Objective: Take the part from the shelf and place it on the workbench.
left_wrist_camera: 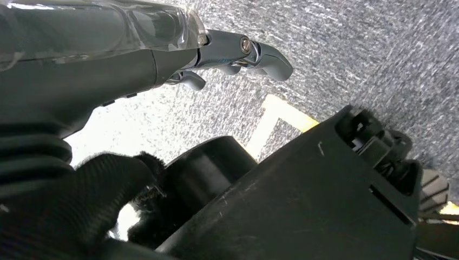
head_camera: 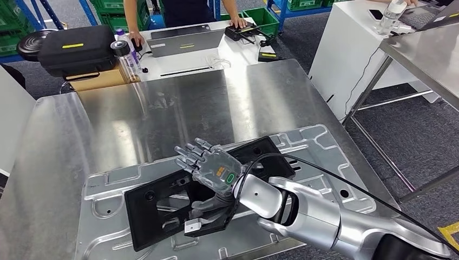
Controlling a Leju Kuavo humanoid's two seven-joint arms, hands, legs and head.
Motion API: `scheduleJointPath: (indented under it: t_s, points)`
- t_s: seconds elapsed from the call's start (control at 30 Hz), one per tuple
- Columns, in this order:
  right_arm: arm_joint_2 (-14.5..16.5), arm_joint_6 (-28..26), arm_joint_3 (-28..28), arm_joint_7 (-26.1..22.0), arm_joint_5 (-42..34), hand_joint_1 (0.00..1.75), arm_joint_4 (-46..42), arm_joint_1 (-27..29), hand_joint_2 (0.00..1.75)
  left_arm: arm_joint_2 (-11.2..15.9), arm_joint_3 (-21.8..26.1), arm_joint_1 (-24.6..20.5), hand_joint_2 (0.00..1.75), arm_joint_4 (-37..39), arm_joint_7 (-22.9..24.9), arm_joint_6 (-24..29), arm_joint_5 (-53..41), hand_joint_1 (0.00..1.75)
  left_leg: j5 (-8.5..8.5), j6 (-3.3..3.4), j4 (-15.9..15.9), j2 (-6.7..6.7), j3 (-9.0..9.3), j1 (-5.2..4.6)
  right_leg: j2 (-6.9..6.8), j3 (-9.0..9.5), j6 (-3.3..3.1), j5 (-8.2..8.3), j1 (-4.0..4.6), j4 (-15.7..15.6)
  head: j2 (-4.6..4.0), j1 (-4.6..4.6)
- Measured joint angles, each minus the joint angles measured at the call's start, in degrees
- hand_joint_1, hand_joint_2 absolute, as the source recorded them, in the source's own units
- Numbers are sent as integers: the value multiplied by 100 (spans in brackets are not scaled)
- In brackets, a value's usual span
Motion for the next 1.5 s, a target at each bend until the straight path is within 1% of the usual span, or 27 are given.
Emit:
scheduleJointPath:
  t_s: [0.03,0.1,0.17,0.3,0.37,0.43,0.5,0.53,0.57,0.63,0.67,0.7,0.8,0.87,0.93,0.97,1.0,1.03,1.07,1.13,1.2,1.23,1.3,1.33,1.37,1.47,1.5]
  points:
    - [-4,0,1,0,1,0,0,2,0,1,-1,5,0,1,-3,-4,2,0,6,-24,4,0,-5,19,-6,100,22,106,-22,-136,0,0]
    - [-8,0,0,0,4,0,0,-2,0,7,-4,12,0,2,-13,-13,0,0,0,-108,39,-4,-17,63,-27,583,97,426,-80,-946,0,3]
    - [-6,0,-1,-1,10,0,-7,-9,0,22,-8,13,0,5,-25,-21,-5,0,-15,-215,98,-19,-50,70,13,927,88,605,-97,-1533,0,15]
    - [-6,0,-4,-3,24,0,-21,-21,0,43,-13,21,0,10,-43,-31,-10,0,-16,-338,198,-41,-168,81,60,834,-120,621,-84,-1564,0,17]
    - [-1,0,-8,-4,30,0,-24,-26,0,43,-16,26,0,12,-44,-41,-10,0,-323,-372,567,-30,-329,99,48,749,-219,683,-64,-1564,0,15]
    - [3,4,-13,-4,30,0,-26,-27,0,42,-19,17,0,13,-44,-52,-11,0,-826,-375,1350,-21,-599,88,37,660,-287,751,-18,-1563,0,13]
    - [3,13,-14,-4,30,0,-26,-22,0,42,-20,5,0,13,-44,-58,-14,0,-1076,-339,1904,-22,-729,61,29,570,-322,821,39,-1561,0,13]
    - [3,16,-14,-4,30,0,-26,-21,0,41,-21,3,0,13,-44,-60,-20,0,-1044,-300,1868,-22,-643,40,28,526,-335,858,69,-1560,0,13]
    - [3,17,-15,-4,31,0,-26,-20,0,41,-24,4,0,13,-42,-62,-26,0,-926,-247,1603,-23,-448,10,32,486,-345,895,97,-1560,0,14]
    - [5,17,-27,-4,33,0,-26,-21,0,48,-31,12,0,19,-32,-64,-37,0,-657,-114,714,-19,104,-65,42,421,-348,970,139,-1560,0,16]
    - [5,17,-36,-3,35,0,-26,-22,0,53,-36,19,0,22,-28,-64,-37,0,-564,-82,385,-15,292,-99,45,402,-337,1010,146,-1566,0,20]
    - [4,17,-44,-3,36,0,-26,-24,0,57,-40,24,0,26,-25,-65,-38,0,-517,-65,184,-14,393,-131,43,389,-316,1050,142,-1574,0,21]
    - [2,18,-58,-3,37,0,-26,-28,0,55,-46,26,0,27,-24,-66,-38,0,-381,-56,86,-14,338,-147,41,350,-222,1152,122,-1605,0,19]
    - [-7,21,-70,-4,36,0,-26,-30,0,44,-48,20,0,27,-23,-65,-39,0,-235,-21,34,4,244,-105,41,237,-166,878,123,-1380,0,30]
    - [-14,31,-79,-5,35,0,-26,-32,0,36,-50,13,0,27,-22,-64,-40,0,-105,0,26,24,106,-89,22,25,-121,290,112,-690,0,50]
    - [-16,36,-81,-6,35,0,-26,-29,0,33,-51,10,0,27,-22,-64,-41,0,-44,2,29,33,29,-89,14,-66,-103,67,106,-294,0,56]
    - [-19,43,-81,-7,35,0,-26,-26,0,31,-53,7,0,27,-22,-63,-42,0,17,1,32,40,-50,-89,8,-98,-90,-31,102,1,0,60]
    - [-21,48,-81,-7,35,0,-26,-23,0,29,-56,4,0,27,-22,-64,-42,0,77,-4,37,46,-128,-89,6,-36,-82,4,101,108,0,61]
    - [-23,52,-81,-7,35,0,-26,-22,0,27,-60,0,0,27,-22,-64,-43,0,135,-15,42,48,-202,-86,4,138,-79,137,97,-8,0,61]
    - [-25,58,-83,-7,36,0,-26,-26,0,21,-70,-9,0,27,-22,-64,-43,0,234,-55,68,42,-327,-89,-2,757,-77,351,89,-780,0,61]
    - [-20,57,-90,-7,39,0,-27,-34,0,18,-80,-21,0,27,-23,-64,-44,0,313,-111,100,29,-395,-102,7,1247,-133,324,96,-1513,0,57]
    - [-19,57,-94,-8,42,0,-28,-40,0,19,-84,-24,0,27,-23,-64,-43,0,355,-140,105,24,-413,-108,12,1329,-177,284,109,-1670,1,55]
    - [-20,58,-98,-9,44,0,-28,-44,0,20,-90,-26,0,27,-23,-63,-42,0,427,-199,110,14,-443,-93,2,1285,-282,344,119,-1700,1,56]
    - [-20,60,-98,-9,44,0,-28,-43,0,20,-92,-26,0,27,-22,-62,-41,0,367,-232,170,8,-486,-83,-10,1244,-328,394,116,-1699,1,57]
    - [-19,61,-98,-9,43,0,-28,-43,0,20,-94,-27,0,27,-22,-61,-41,0,199,-265,326,2,-559,-73,-22,1188,-372,452,108,-1707,0,57]
    - [-16,63,-99,-10,43,0,-27,-46,0,17,-98,-37,0,27,-22,-57,-39,0,-669,-341,1420,1,-899,-44,-33,933,-429,650,106,-1709,0,45]
    - [-16,63,-98,-11,43,0,-26,-43,0,15,-98,-40,0,27,-22,-57,-38,0,-818,-346,1769,1,-959,-40,-32,834,-430,720,112,-1707,0,43]
